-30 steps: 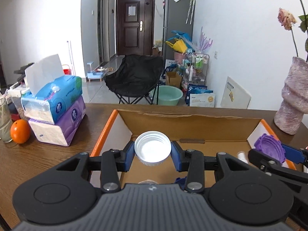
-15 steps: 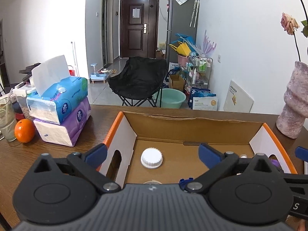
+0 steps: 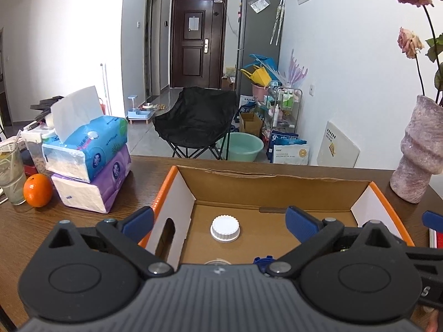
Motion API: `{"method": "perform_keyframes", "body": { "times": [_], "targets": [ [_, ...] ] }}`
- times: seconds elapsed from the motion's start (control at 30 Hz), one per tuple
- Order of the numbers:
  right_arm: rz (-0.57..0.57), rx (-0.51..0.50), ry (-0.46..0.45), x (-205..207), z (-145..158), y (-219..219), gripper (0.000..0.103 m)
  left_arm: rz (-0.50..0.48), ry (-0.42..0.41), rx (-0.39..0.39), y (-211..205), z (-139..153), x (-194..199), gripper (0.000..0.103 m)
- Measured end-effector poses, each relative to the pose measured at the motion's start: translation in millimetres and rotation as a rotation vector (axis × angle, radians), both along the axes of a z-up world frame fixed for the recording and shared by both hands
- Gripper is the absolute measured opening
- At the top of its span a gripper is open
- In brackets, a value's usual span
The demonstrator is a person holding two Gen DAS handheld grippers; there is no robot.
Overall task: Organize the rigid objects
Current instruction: 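Withdraw both tools toward the white spray bottle and the lint brush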
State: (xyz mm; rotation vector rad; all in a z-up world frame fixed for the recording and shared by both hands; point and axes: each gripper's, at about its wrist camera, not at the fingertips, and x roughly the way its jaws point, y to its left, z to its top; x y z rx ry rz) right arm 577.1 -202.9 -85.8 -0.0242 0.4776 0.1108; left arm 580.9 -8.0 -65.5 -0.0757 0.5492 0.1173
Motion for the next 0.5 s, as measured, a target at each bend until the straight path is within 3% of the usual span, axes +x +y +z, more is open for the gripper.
{"method": "perform_keyframes", "body": {
  "times": [0.5],
  "targets": [
    [-0.028, -0.018, -0.050, -41.7, 21.0, -10.9, 0.103, 0.025, -0.037, -0.036, 22.8, 15.9, -38.9, 0.103]
  ]
}}
